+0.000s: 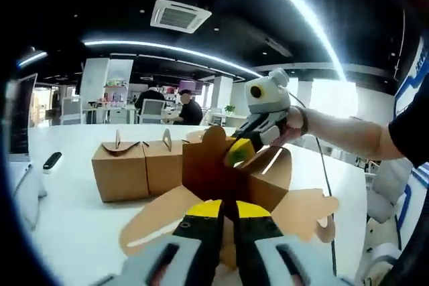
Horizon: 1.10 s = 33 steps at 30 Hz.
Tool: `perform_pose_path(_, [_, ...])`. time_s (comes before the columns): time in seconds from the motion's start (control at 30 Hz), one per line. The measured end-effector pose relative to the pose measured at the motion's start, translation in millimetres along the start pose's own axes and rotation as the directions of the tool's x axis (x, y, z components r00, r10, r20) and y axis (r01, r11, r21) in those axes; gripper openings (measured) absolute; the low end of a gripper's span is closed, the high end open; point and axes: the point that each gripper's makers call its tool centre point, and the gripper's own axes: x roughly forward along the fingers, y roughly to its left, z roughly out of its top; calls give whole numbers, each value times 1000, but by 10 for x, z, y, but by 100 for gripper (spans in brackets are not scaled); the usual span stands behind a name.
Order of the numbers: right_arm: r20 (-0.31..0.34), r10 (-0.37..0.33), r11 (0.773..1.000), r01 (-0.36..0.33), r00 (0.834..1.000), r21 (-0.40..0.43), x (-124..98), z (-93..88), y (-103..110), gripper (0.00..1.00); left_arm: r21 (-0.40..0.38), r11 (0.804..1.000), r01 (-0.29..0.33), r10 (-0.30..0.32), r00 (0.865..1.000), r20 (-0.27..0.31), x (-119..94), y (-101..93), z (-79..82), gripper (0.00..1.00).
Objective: Pick up one paper box from the group, open the paper box, and remove the item inside
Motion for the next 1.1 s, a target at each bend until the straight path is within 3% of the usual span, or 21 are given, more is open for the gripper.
perform_pose_path(0.17, [53, 44, 979, -54, 998, 195, -20, -18, 22, 3, -4, 1000, 7, -7, 1000, -2, -19, -8, -2, 9])
perform_pose_path(0.2, [62, 66, 965, -80, 996, 248, -28, -28, 61, 3, -3, 1000, 8, -8, 1000, -4, -25, -9, -3, 9])
perform_pose_path(0.27, [97, 89, 915, -120, 991, 385, -21, -27, 93, 3, 0, 1000, 12, -12, 1000, -9, -44, -11, -11, 9])
perform_pose_path(0.3, [103, 86, 910, -120, 991, 398, -17, -33, 81, 3, -1, 1000, 15, -15, 1000, -12, -53, -14, -14, 9])
perform_pose_path(0.47, [116, 70, 836, -122, 991, 535, -6, -92, 63, 3, 2, 1000, 22, -22, 1000, -15, -75, -24, -21, 9])
perform_pose_path(0.5, [125, 62, 798, -125, 990, 589, 8, -111, 53, 3, 3, 1000, 24, -24, 1000, -15, -76, -25, -21, 9])
perform_pose_path(0.6, [149, 64, 733, -148, 987, 664, 23, -136, 43, 3, 6, 1000, 28, -28, 999, -17, -69, -23, -19, 9])
perform_pose_path(0.63, [160, 65, 701, -159, 985, 695, 26, -142, 41, 3, 6, 1000, 30, -29, 999, -18, -68, -23, -19, 9])
perform_pose_path(0.67, [171, 69, 664, -173, 983, 728, 28, -151, 28, 3, 6, 1000, 31, -31, 999, -18, -67, -22, -19, 9])
perform_pose_path(0.7, [183, 73, 607, -189, 980, 772, 21, -167, -20, 3, 8, 999, 32, -32, 999, -18, -66, -21, -20, 9])
perform_pose_path(0.73, [190, 70, 571, -196, 979, 798, 31, -186, -39, 3, 7, 999, 33, -33, 999, -18, -66, -21, -19, 9])
perform_pose_path(0.8, [196, 65, 474, -203, 978, 857, 54, -233, -65, 3, 2, 1000, 30, -30, 999, -13, -67, -16, -20, 9])
perform_pose_path(0.87, [197, 55, 426, -202, 979, 882, 78, -275, -78, 4, 1, 1000, 26, -26, 1000, -6, -69, -13, -21, 9])
perform_pose_path(0.97, [203, 41, 401, -202, 978, 893, 81, -317, -102, 4, -2, 1000, 25, -25, 1000, -4, -66, -13, -19, 8])
perform_pose_path(1.03, [225, 35, 347, -222, 974, 911, 97, -320, -100, 4, 4, 1000, 21, -20, 1000, -7, -66, -14, -19, 8])
perform_pose_path(1.1, [233, 31, 324, -230, 972, 917, 117, -348, -104, 4, 3, 1000, 17, -17, 1000, -8, -67, -14, -19, 8])
